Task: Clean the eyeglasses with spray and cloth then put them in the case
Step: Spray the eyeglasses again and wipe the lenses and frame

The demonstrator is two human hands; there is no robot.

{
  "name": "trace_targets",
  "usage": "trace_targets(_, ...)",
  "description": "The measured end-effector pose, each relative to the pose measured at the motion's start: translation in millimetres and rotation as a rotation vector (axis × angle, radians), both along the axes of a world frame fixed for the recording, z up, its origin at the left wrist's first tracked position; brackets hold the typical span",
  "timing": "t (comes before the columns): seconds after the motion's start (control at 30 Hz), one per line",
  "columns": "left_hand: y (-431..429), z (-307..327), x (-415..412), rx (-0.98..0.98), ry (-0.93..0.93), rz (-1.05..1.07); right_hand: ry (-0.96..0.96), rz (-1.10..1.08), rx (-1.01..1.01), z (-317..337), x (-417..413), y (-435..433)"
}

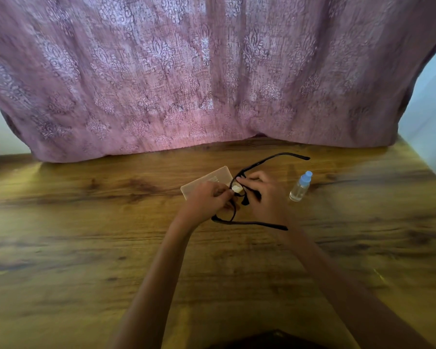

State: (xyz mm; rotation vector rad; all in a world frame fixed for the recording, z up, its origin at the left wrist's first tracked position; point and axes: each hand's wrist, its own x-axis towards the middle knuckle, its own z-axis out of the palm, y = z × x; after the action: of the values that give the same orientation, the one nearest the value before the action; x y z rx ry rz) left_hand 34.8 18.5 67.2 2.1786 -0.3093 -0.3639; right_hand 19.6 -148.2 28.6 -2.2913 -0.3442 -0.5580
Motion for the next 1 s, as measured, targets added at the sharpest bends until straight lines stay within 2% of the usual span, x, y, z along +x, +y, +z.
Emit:
trace_targets(0.13,0,1,0,-0.036,0.044,0.025,-0.008,0.076,-0.014,1,-7,2)
trace_targets(0.4,-2,-2,2,-0.014,0.069,0.007,-0.001,0.039,-0.047,0,-8,4)
trace_targets(0.57,-1,0,0,0.056,-0.014,-0.020,0.050,-0.032,-0.035,3,-4,3)
trace_targets(0.7,-2,1,-2,-0.018,-0.010,-0.004,0.069,-0.063,-0.063,5,-1,2)
trace_targets(1.0,1,-6,5,0.028,-0.062,0.034,0.072,-0.080,-0.101,-4,0,-5)
